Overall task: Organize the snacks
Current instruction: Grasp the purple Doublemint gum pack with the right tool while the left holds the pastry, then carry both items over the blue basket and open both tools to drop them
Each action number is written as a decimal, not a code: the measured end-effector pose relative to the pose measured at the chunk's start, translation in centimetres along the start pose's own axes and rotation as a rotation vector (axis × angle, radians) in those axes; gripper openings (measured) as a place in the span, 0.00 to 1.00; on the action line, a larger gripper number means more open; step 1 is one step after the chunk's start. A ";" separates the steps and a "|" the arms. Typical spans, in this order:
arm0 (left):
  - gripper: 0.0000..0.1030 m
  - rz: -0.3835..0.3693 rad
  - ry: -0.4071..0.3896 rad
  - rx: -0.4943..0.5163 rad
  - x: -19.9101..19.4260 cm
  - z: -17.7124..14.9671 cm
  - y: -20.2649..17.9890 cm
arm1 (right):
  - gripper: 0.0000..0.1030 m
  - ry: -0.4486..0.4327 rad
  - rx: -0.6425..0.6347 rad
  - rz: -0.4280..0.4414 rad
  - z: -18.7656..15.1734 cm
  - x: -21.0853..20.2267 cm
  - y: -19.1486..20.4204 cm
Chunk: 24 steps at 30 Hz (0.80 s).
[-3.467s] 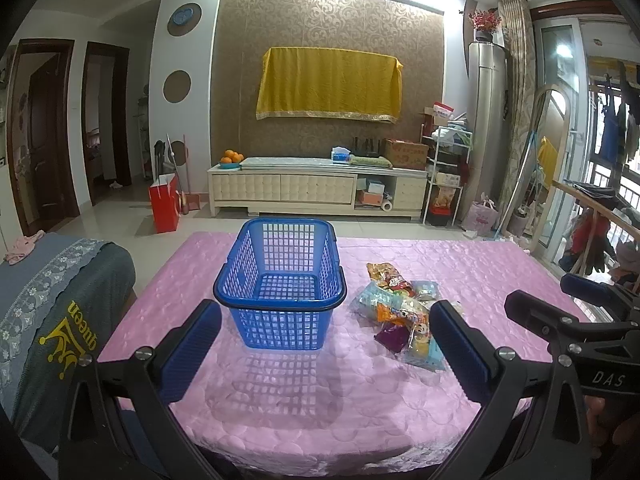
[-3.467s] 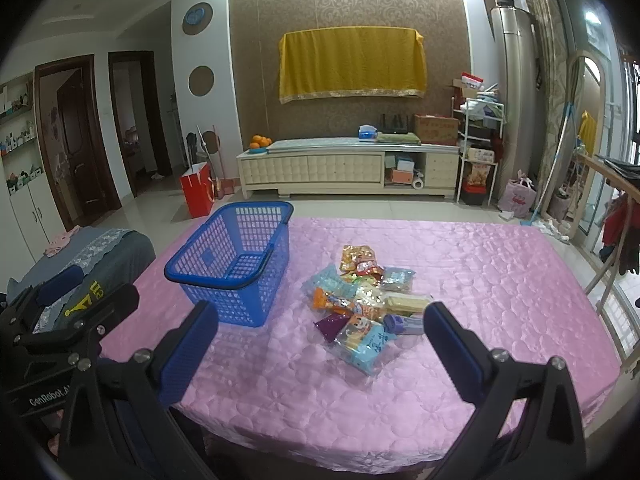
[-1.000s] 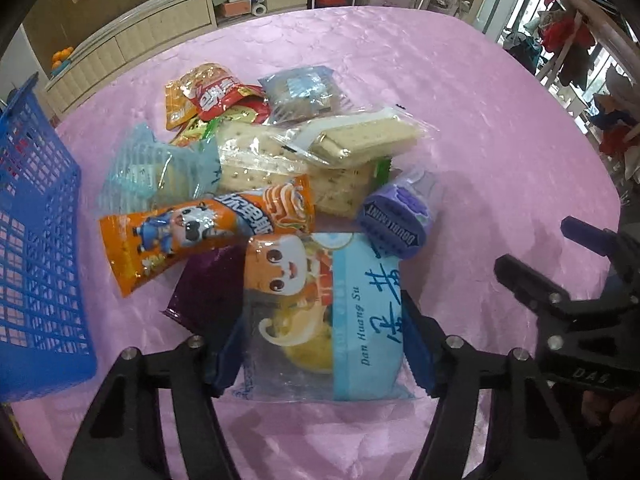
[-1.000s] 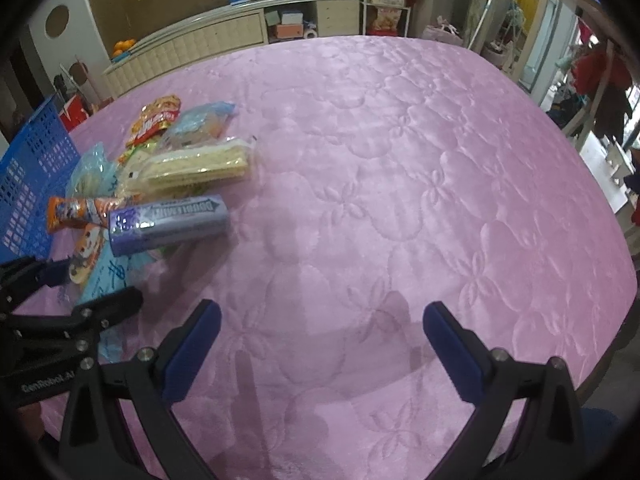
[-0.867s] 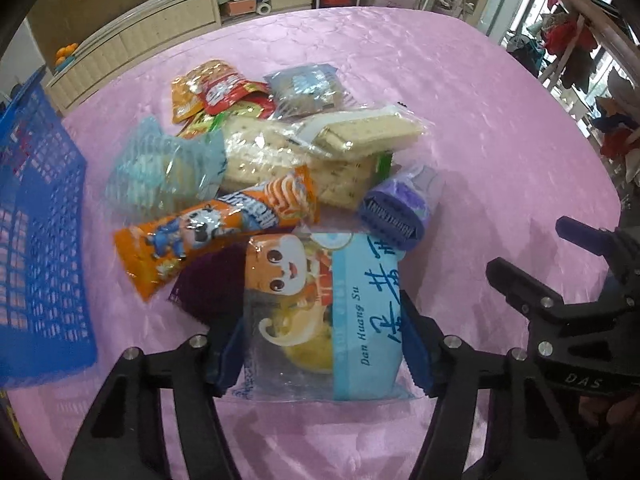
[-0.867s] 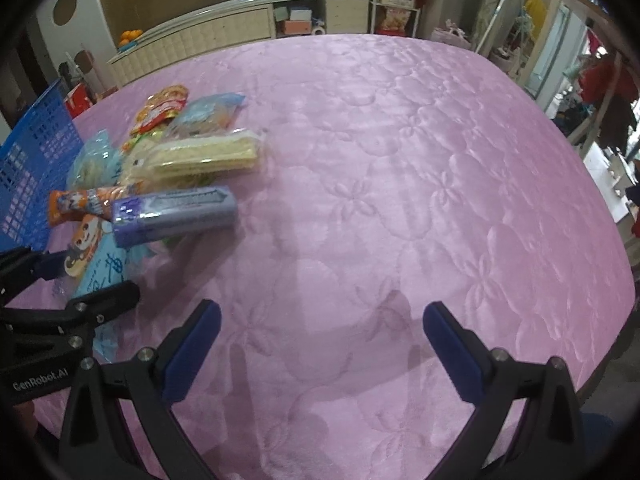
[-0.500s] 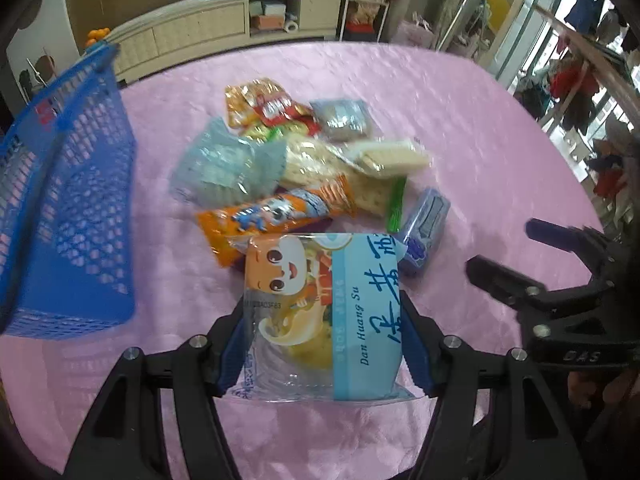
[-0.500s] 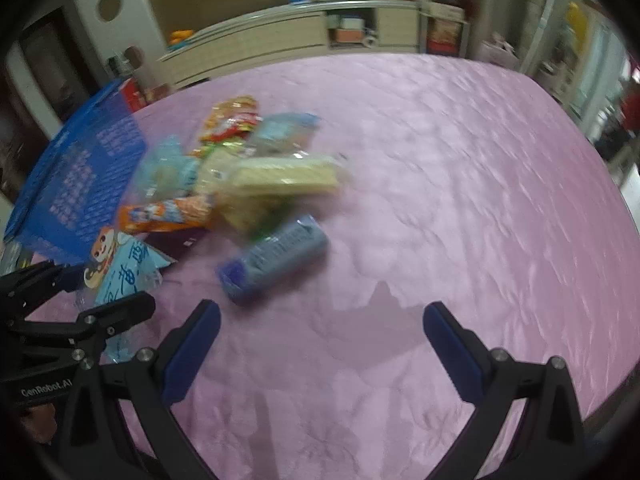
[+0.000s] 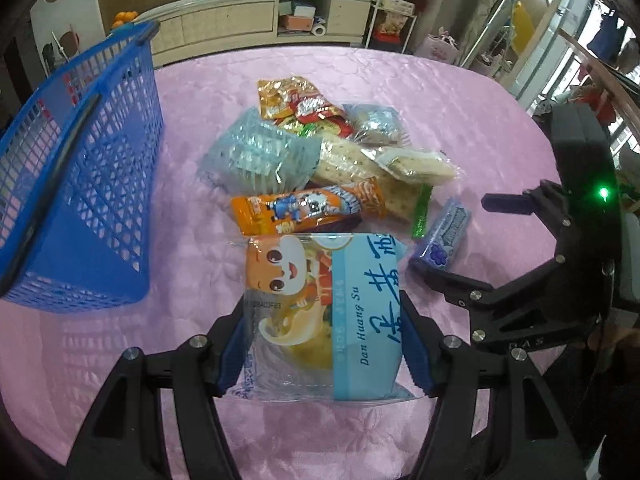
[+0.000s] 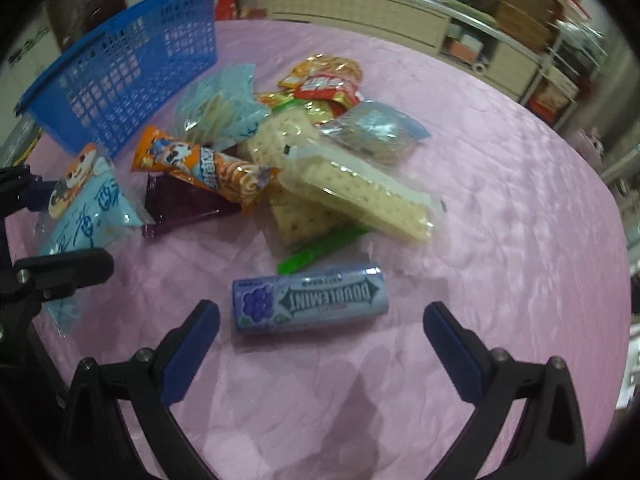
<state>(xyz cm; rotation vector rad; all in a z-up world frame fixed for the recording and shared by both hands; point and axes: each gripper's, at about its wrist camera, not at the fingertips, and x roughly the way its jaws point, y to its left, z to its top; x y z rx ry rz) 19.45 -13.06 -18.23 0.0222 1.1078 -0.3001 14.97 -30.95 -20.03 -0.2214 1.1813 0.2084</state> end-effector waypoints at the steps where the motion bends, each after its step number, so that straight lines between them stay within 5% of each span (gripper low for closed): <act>1: 0.62 0.000 0.005 -0.006 0.3 -0.1 0.0 | 1.00 0.000 -0.014 0.013 0.2 0.4 0.0; 6: 0.62 0.013 0.014 0.002 1.3 -0.2 0.0 | 0.99 -0.002 -0.006 0.035 0.7 1.5 -0.2; 14: 0.62 0.017 0.007 -0.004 0.9 -0.4 0.0 | 0.81 -0.009 -0.033 0.041 0.3 1.4 -0.1; 24: 0.62 0.011 -0.090 0.008 -5.0 -1.1 0.1 | 0.81 -0.068 0.035 0.005 -0.3 -4.0 1.4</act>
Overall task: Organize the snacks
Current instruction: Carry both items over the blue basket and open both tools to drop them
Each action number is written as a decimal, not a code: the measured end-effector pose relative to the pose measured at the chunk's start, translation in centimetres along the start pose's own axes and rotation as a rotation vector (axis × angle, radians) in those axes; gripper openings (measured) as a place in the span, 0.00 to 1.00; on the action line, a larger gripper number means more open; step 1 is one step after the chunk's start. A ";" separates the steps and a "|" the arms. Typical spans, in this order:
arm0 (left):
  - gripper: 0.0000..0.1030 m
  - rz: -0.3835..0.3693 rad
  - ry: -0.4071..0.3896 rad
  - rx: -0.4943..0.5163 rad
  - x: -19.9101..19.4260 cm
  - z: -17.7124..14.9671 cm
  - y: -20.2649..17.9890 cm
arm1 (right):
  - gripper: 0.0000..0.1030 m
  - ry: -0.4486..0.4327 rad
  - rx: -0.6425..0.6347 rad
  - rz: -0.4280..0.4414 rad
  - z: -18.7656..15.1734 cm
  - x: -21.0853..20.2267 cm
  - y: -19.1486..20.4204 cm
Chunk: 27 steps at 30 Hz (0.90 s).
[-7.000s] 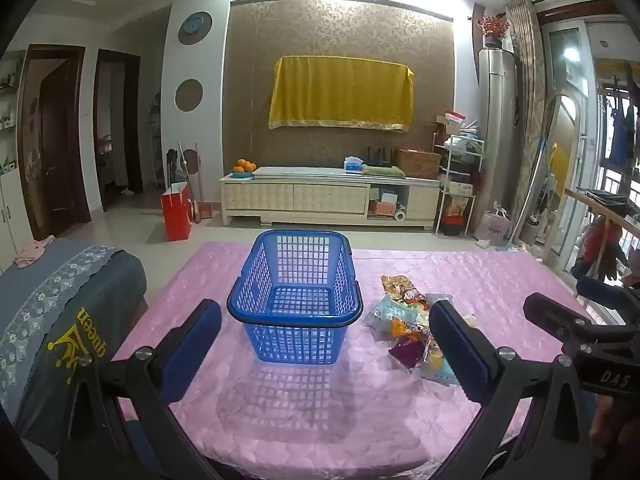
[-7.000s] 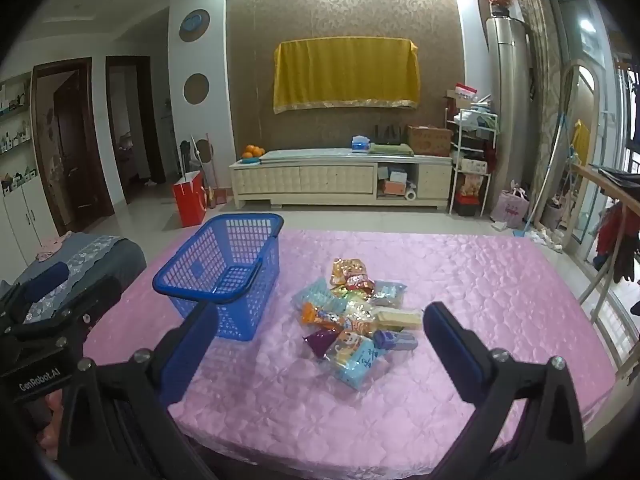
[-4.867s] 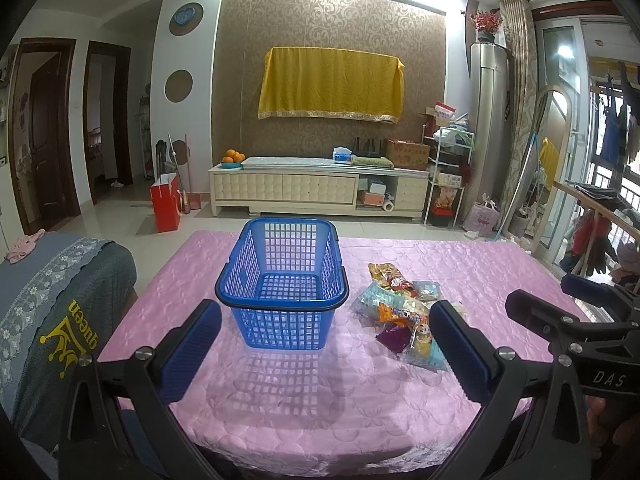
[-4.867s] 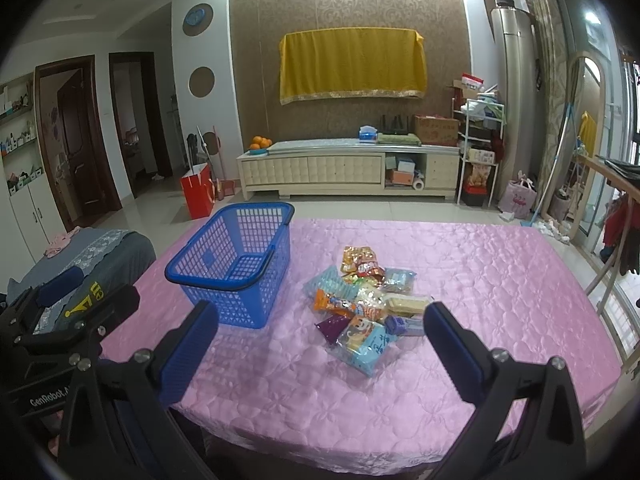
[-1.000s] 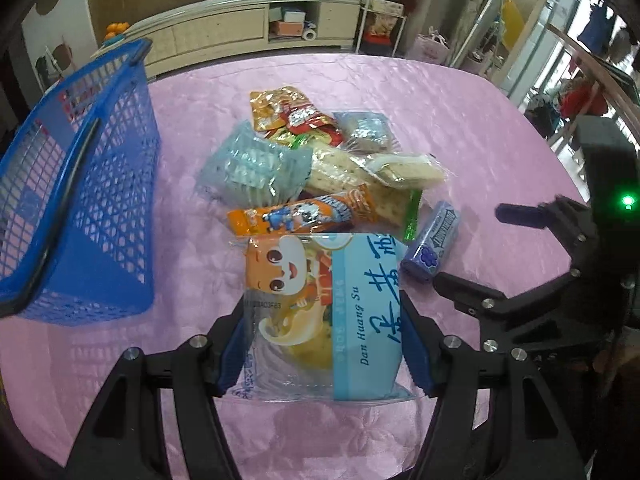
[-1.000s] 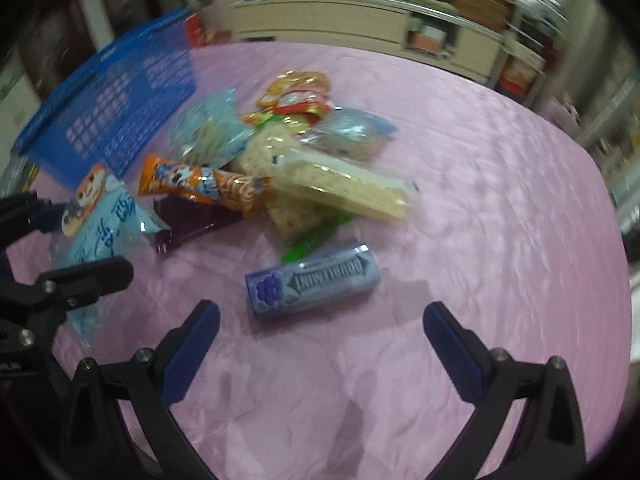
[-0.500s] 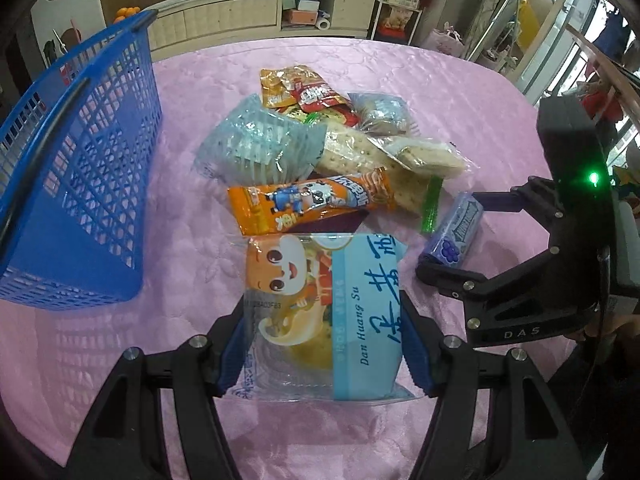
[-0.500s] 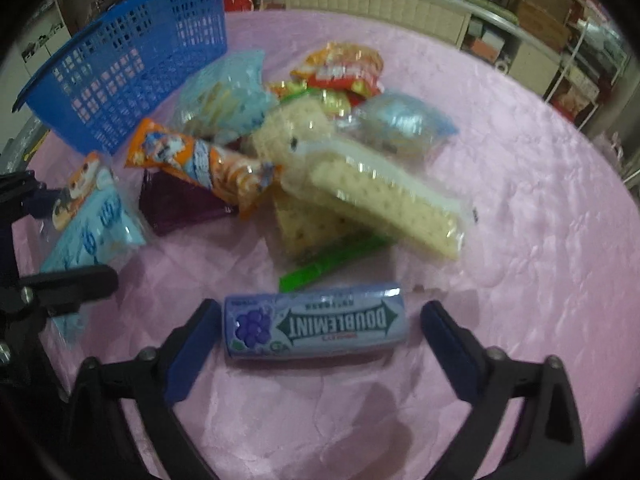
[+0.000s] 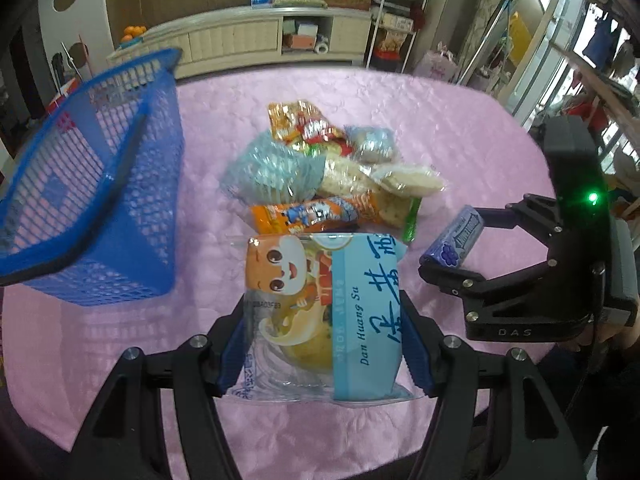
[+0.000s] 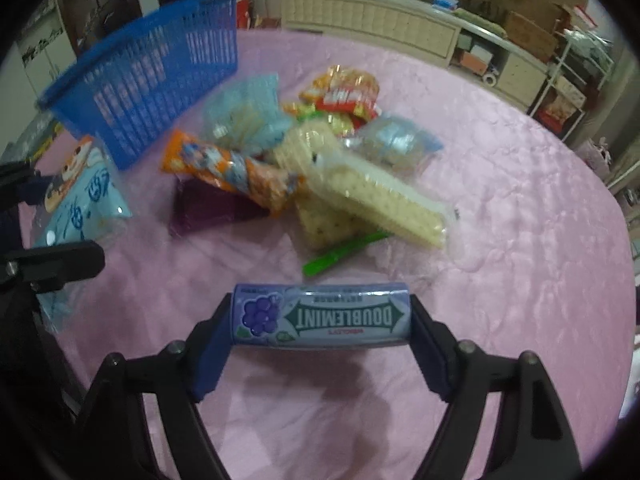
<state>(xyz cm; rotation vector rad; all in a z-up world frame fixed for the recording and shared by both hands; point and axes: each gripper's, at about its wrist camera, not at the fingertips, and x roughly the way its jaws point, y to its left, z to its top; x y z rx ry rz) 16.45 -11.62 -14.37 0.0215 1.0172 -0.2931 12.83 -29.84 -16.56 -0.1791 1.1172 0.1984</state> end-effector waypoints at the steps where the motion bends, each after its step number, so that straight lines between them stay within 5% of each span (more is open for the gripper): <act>1: 0.62 0.000 -0.015 0.001 -0.8 -0.1 0.1 | 0.81 -0.009 0.007 -0.005 0.2 -0.9 0.3; 15: 0.62 0.063 -0.232 0.043 -13.8 0.1 5.4 | 0.81 -0.199 0.062 -0.022 5.1 -10.8 7.2; 27: 0.62 0.137 -0.263 -0.011 -17.7 1.4 12.5 | 0.81 -0.284 -0.008 0.038 10.8 -12.2 12.9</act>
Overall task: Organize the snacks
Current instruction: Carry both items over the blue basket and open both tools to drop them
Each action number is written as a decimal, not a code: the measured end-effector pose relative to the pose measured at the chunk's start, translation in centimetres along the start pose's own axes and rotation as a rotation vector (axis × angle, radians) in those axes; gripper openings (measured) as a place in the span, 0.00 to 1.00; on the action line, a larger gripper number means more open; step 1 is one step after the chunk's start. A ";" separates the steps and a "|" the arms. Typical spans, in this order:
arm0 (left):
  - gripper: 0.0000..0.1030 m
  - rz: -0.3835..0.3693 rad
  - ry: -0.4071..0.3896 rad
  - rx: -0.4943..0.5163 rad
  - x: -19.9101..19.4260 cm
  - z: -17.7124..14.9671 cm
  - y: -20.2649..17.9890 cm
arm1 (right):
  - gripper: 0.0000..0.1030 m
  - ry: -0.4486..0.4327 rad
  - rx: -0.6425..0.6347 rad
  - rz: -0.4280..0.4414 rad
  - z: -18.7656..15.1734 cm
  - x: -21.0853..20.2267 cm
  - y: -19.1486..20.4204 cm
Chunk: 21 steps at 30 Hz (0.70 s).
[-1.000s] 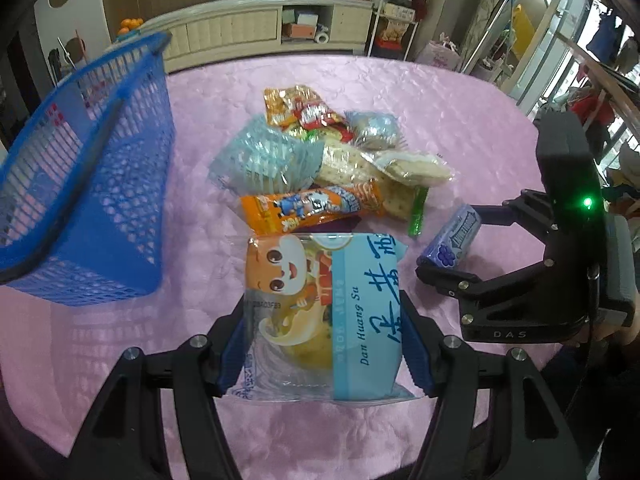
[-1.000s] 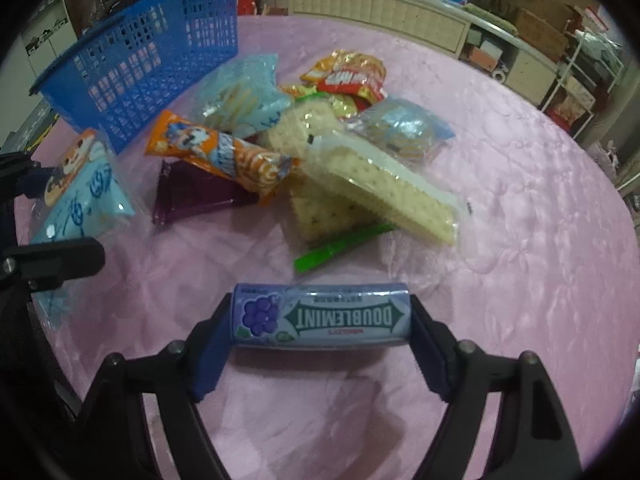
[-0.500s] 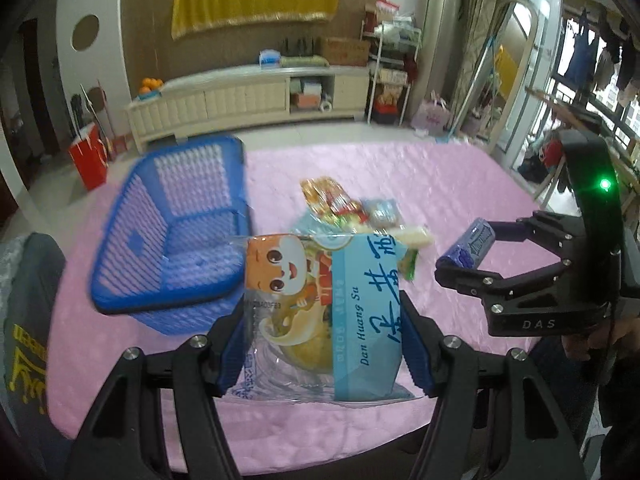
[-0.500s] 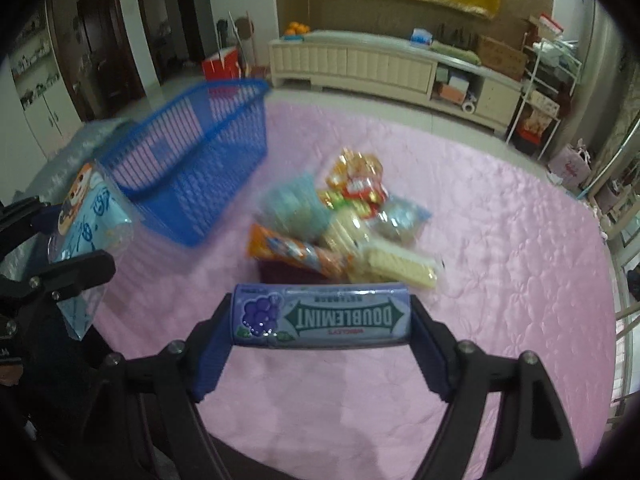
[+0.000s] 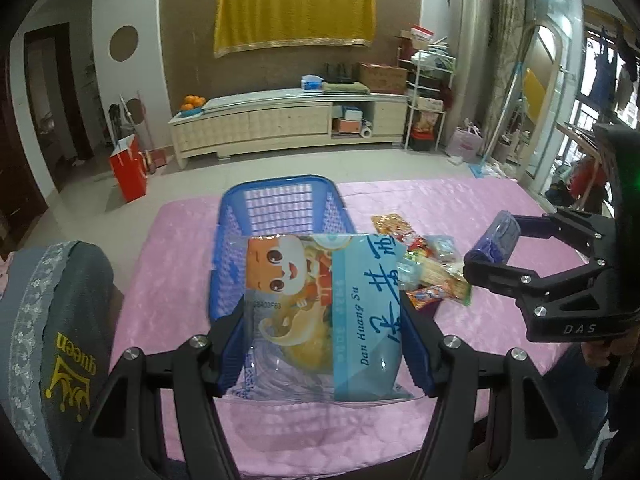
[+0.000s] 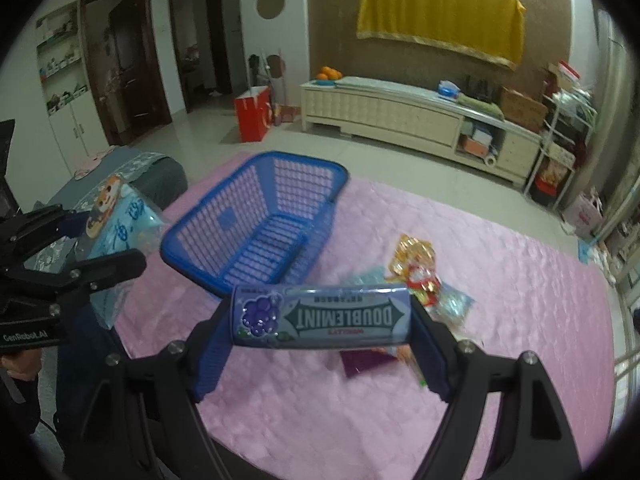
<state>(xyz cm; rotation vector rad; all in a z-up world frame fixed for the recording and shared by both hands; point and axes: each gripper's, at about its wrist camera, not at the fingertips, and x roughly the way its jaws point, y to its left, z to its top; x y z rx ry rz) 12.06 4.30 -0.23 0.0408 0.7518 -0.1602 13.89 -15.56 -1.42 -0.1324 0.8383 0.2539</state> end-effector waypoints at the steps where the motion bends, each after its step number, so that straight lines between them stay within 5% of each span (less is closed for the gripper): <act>1: 0.62 0.003 0.001 -0.006 0.0 0.1 0.5 | 0.81 -0.003 -0.009 0.005 0.4 0.2 0.4; 13: 0.62 0.059 0.017 -0.021 2.8 3.7 5.2 | 0.81 0.009 -0.077 0.017 6.3 6.0 1.6; 21: 0.62 0.008 0.065 -0.029 8.9 7.7 7.3 | 0.81 0.051 -0.056 0.011 9.6 11.6 -0.7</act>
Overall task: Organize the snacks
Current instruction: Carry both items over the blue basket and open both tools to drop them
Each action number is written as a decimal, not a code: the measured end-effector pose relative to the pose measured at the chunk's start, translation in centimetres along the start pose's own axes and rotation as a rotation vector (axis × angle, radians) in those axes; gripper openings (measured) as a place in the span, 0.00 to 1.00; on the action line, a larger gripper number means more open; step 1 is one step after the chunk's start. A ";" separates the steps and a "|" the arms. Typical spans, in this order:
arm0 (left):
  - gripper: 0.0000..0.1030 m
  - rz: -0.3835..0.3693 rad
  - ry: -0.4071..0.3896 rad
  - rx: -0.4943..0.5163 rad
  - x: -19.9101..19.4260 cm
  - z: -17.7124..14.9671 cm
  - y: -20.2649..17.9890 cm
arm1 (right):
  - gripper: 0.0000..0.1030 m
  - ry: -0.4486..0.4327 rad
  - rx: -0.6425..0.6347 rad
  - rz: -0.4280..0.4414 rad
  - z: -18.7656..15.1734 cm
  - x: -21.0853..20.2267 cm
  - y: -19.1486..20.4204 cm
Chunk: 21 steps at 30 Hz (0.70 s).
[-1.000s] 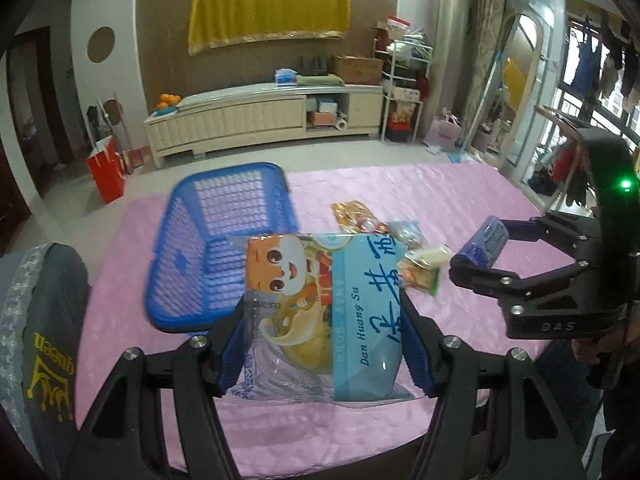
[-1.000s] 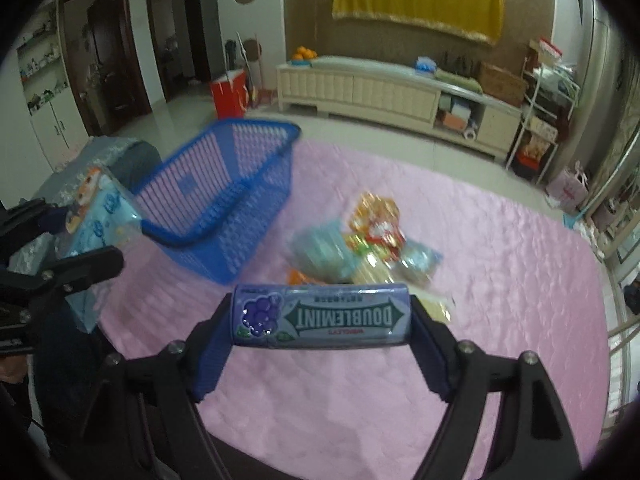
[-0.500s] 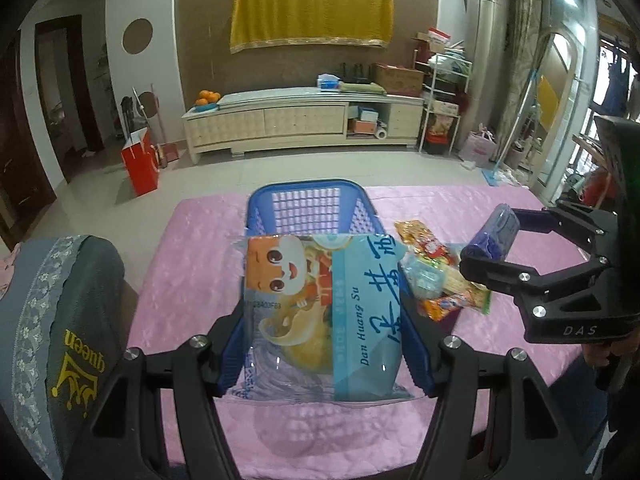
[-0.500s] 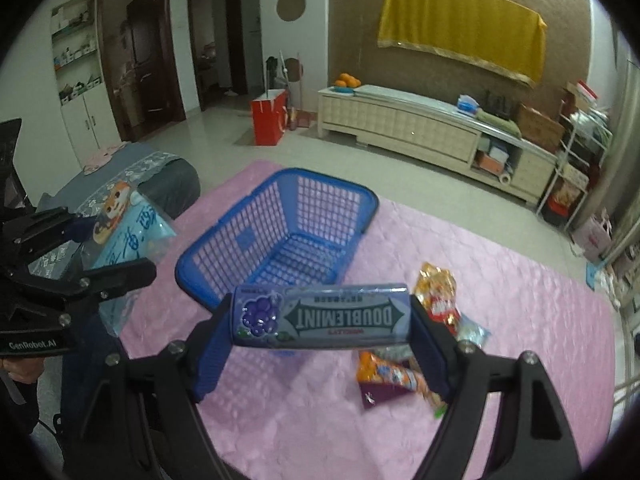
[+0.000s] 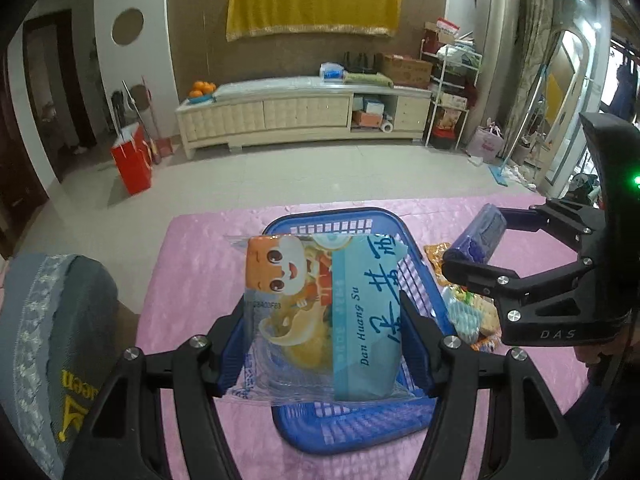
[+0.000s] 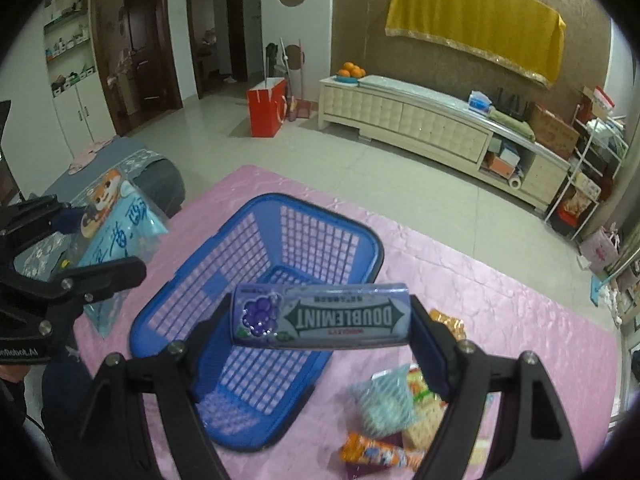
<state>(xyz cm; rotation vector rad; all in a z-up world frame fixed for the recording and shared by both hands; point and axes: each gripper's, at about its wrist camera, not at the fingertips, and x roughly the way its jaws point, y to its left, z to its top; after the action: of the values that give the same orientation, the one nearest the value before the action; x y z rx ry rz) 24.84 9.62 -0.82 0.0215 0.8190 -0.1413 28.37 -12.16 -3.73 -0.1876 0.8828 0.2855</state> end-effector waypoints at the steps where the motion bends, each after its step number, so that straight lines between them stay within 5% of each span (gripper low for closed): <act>1: 0.62 -0.013 0.012 0.000 1.0 0.6 0.3 | 0.81 0.003 -0.004 0.004 0.3 0.5 -0.1; 21: 0.62 -0.047 0.146 -0.009 11.7 3.2 1.8 | 0.81 0.142 -0.146 -0.022 3.5 9.5 -1.9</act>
<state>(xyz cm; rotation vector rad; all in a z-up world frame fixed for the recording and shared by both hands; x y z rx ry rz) 35.25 9.78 -7.22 0.0038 0.9664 -0.1820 37.22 -11.41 -8.88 -0.3562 1.0005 0.3194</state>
